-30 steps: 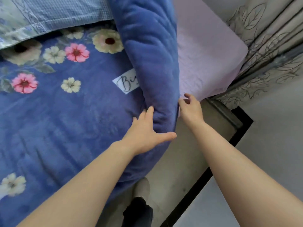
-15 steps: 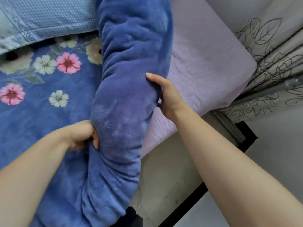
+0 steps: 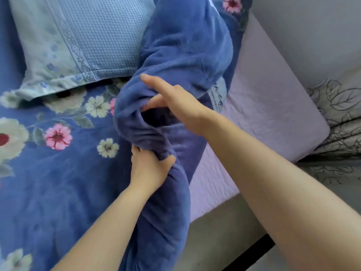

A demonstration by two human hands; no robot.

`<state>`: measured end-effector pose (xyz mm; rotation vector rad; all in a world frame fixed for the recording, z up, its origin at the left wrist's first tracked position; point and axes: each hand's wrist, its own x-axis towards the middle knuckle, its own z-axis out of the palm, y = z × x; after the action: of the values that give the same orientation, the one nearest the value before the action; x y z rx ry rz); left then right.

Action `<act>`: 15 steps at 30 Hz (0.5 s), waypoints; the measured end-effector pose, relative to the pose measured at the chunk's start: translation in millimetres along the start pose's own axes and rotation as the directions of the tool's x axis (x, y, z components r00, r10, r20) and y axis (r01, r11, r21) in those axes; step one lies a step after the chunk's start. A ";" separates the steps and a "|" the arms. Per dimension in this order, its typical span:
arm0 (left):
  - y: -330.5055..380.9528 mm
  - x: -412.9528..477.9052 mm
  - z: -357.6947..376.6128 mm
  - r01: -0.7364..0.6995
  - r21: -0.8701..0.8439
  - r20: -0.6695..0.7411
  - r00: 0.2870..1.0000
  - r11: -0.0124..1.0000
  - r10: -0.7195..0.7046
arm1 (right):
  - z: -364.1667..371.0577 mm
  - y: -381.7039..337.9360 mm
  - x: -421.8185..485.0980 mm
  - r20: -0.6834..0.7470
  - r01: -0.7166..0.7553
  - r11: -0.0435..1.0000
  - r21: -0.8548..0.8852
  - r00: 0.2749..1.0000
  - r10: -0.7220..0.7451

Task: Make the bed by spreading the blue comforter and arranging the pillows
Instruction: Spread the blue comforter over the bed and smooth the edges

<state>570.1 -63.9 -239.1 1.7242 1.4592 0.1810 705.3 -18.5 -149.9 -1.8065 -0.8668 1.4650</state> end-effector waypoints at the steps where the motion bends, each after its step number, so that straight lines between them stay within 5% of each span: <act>1: -7.4 13.0 -3.9 0.068 -0.044 0.010 0.998 0.997 -0.068 | -2.7 -0.7 8.8 -0.130 -0.019 1.000 -0.001 0.991 0.019; 3: -22.8 31.7 -13.8 0.125 -0.078 0.035 0.992 0.989 -0.122 | -13.8 4.7 18.6 -0.366 -0.083 0.987 0.134 0.922 0.127; 6: -30.5 33.5 -26.6 0.042 -0.112 0.128 0.991 0.993 -0.028 | -26.5 15.3 29.1 -0.287 -0.138 0.922 0.361 0.925 0.251; 10: -2.0 11.8 -16.9 -0.059 -0.156 0.358 0.927 0.986 0.112 | 6.9 20.8 42.9 -0.185 -0.077 0.980 0.184 0.976 0.111; 13: 23.0 -2.1 3.1 0.002 -0.234 0.468 0.877 0.972 0.111 | 2.8 37.9 30.7 -0.293 -0.103 0.994 -0.031 0.952 0.089; 15: 32.9 -10.5 11.0 -0.095 -0.222 0.518 0.832 0.970 0.200 | -31.8 55.3 14.6 -0.422 -0.142 0.987 0.078 0.892 0.162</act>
<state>597.8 -77.1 -219.9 1.5641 0.8646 -0.0828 744.0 -40.6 -197.7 -2.0896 -0.4747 1.0967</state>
